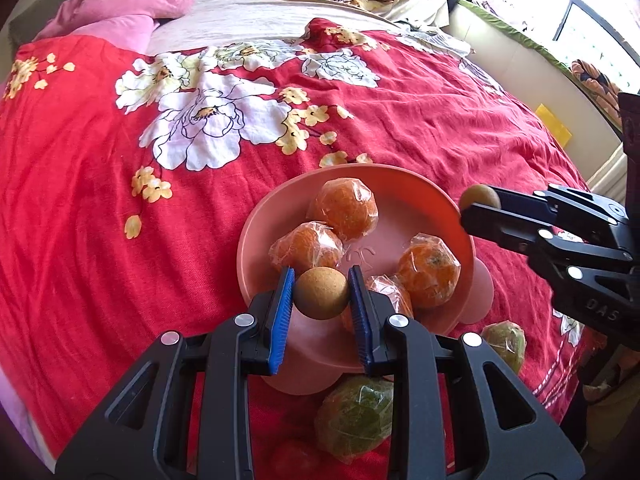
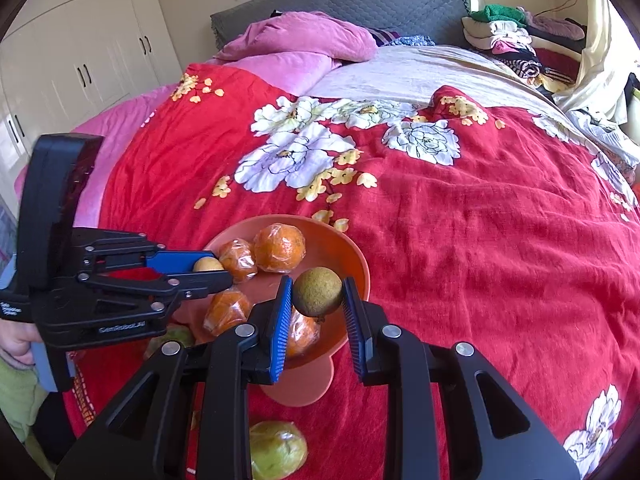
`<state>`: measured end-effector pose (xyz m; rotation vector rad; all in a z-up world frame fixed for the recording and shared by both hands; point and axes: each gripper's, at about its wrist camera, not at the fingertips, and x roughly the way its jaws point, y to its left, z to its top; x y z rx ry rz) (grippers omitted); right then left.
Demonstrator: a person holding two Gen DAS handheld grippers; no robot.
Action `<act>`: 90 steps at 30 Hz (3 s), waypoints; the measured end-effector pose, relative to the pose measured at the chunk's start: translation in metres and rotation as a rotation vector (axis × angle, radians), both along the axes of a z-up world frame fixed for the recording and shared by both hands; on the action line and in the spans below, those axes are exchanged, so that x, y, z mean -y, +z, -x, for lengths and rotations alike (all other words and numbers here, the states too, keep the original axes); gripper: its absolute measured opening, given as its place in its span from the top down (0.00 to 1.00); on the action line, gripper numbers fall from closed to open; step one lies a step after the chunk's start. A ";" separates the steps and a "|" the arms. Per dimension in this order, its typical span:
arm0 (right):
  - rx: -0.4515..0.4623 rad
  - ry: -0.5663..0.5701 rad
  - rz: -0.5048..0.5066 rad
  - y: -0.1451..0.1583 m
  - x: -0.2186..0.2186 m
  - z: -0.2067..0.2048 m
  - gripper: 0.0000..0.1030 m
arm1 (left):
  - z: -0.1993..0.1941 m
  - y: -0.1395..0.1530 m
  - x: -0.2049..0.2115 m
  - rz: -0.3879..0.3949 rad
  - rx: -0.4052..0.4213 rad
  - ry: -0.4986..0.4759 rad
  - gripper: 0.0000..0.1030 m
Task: Organize fruits
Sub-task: 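Lift and carry both held longans over the pink dish, then open both grippers to drop the longans into the pink dish, then withdraw both open grippers from the dish toward the red tomato and longan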
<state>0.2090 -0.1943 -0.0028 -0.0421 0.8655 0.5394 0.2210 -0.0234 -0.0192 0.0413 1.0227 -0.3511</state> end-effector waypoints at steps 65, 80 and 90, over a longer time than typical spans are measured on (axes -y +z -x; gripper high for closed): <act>0.025 -0.020 -0.050 0.018 0.002 0.015 0.48 | 0.006 0.008 -0.005 -0.006 0.026 0.017 0.73; 0.108 -0.033 -0.070 0.056 0.009 0.055 0.30 | 0.038 0.049 -0.011 0.010 0.112 0.058 0.38; 0.149 -0.015 -0.078 0.074 0.006 0.088 0.22 | 0.068 0.075 -0.029 0.012 0.172 0.105 0.19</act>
